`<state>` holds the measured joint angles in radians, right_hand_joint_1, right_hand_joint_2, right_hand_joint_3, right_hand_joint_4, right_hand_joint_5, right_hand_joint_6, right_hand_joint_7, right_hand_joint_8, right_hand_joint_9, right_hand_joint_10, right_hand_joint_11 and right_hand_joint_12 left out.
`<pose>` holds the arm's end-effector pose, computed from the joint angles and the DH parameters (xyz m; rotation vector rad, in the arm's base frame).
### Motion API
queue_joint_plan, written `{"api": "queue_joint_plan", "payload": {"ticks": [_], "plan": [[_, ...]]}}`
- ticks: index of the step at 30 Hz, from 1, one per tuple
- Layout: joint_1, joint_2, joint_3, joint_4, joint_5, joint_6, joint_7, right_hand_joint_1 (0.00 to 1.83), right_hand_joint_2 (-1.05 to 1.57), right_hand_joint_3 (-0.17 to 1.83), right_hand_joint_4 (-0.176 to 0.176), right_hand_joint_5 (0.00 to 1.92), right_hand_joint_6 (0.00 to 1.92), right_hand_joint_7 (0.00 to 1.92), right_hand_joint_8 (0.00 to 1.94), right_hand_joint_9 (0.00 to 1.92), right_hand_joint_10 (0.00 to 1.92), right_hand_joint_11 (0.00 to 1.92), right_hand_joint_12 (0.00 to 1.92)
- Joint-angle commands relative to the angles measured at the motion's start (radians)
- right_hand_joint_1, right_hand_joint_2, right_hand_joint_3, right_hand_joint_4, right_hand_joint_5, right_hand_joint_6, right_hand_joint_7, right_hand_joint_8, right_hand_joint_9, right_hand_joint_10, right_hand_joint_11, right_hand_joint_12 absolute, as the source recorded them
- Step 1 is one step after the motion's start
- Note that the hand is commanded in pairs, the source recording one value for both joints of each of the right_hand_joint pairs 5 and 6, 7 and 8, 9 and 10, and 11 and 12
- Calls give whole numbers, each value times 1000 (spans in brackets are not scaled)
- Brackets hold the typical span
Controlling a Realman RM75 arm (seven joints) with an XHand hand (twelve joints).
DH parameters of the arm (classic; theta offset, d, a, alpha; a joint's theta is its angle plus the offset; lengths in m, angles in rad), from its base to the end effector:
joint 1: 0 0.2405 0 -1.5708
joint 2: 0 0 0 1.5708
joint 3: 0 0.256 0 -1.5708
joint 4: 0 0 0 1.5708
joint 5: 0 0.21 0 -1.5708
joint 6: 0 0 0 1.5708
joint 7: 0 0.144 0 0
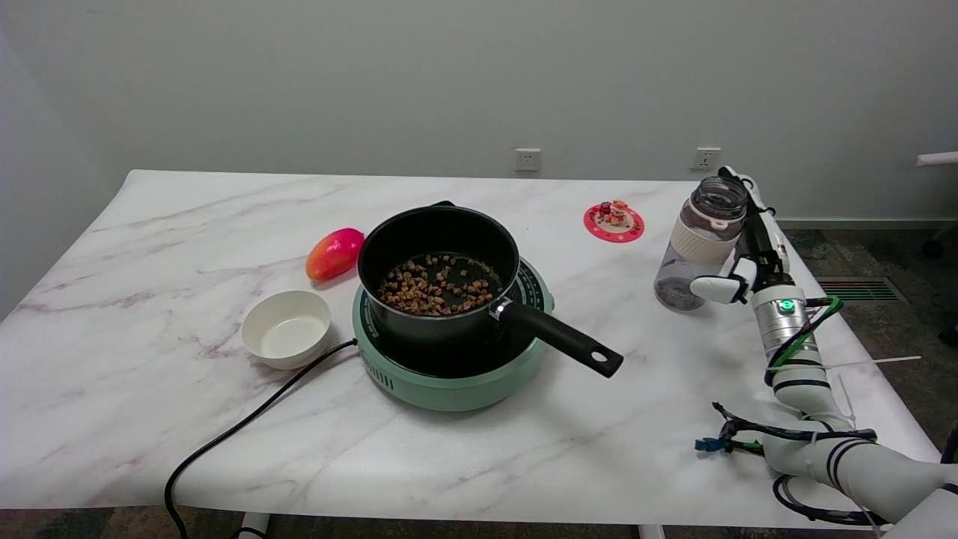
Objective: Place the bottle onto the table.
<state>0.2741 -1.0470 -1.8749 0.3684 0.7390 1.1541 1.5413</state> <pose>-0.3235 -0.3043 0.5009 1.1700 -0.5917 1.4062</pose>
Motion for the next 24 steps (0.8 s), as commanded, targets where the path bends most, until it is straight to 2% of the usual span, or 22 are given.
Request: {"api": "queue_joint_plan", "payload": {"ticks": [1, 3, 9, 15, 24], "plan": [[-85, 83, 61, 11, -1, -38, 10, 1272, -957, 1148, 0, 126, 126, 521, 521, 430, 430, 406, 406], [-101, 102, 103, -21, -10, -62, 3, 1290, -997, 1061, 0, 108, 108, 505, 505, 425, 425, 418, 418], [-151, 213, 144, -110, -43, -80, -17, 1372, -1042, 970, 0, 88, 88, 458, 458, 423, 423, 475, 475], [-293, 328, 292, -107, -50, -74, -17, 1424, -863, 1012, 0, 112, 112, 437, 437, 443, 443, 561, 561], [-311, 337, 466, -192, -39, -46, -118, 1419, -774, 1075, 0, 61, 61, 422, 422, 428, 428, 584, 584]]}}
